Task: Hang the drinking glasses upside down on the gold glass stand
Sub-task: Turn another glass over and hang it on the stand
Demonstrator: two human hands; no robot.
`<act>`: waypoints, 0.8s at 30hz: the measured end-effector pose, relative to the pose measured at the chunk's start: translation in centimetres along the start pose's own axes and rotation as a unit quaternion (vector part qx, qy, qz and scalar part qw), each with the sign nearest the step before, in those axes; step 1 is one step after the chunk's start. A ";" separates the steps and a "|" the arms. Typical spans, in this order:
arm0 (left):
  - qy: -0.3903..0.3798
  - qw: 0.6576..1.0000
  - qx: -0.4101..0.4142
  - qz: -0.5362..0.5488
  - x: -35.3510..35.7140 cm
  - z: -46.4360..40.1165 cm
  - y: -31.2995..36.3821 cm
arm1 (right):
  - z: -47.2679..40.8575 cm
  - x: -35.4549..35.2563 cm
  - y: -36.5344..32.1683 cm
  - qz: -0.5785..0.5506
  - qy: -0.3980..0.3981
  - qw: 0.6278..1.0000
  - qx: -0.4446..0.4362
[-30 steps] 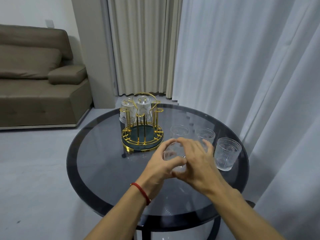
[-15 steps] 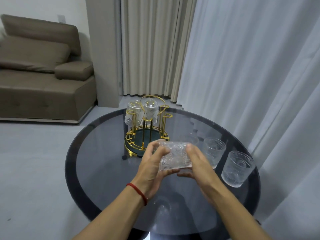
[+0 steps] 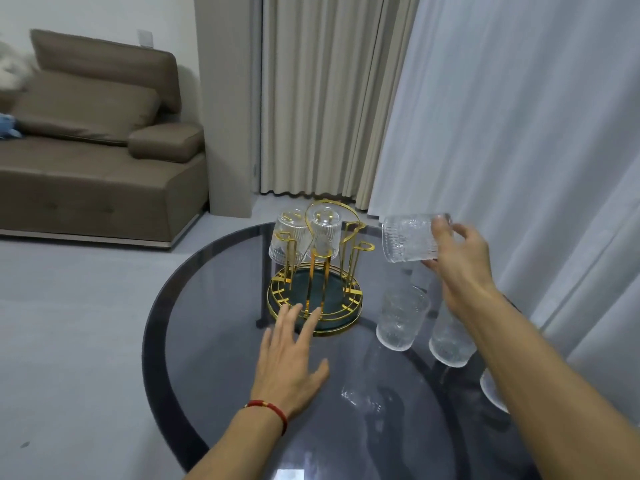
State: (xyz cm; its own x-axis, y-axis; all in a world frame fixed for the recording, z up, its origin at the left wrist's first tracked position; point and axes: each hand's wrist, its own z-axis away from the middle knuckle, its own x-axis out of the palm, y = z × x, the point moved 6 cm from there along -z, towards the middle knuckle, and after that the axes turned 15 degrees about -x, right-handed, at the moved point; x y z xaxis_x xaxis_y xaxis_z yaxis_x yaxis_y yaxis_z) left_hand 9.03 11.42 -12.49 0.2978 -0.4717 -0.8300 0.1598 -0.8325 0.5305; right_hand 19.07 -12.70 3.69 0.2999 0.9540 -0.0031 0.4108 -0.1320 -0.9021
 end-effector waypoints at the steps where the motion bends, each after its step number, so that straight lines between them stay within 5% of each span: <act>1: -0.012 1.000 0.001 -0.019 0.5 0.2 -0.1 | -1.0 1.0 -0.3 0.025 -0.005 1.000 -0.013; 12: -0.034 0.995 -0.002 -0.097 1.0 0.6 0.4 | -7.0 7.8 -2.5 0.218 -0.123 0.962 -0.106; 24: -0.022 0.997 0.013 -0.074 0.8 0.7 0.7 | -7.8 11.6 -1.3 0.289 -0.304 0.898 -0.130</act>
State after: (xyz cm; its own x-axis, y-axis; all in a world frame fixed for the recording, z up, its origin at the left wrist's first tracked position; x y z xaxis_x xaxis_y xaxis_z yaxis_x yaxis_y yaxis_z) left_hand 8.76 10.23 -12.85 0.2304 -0.3548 -0.9061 0.1745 -0.9010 0.3972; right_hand 28.76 -3.56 8.20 0.0357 0.6658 -0.7453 0.5490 -0.6362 -0.5420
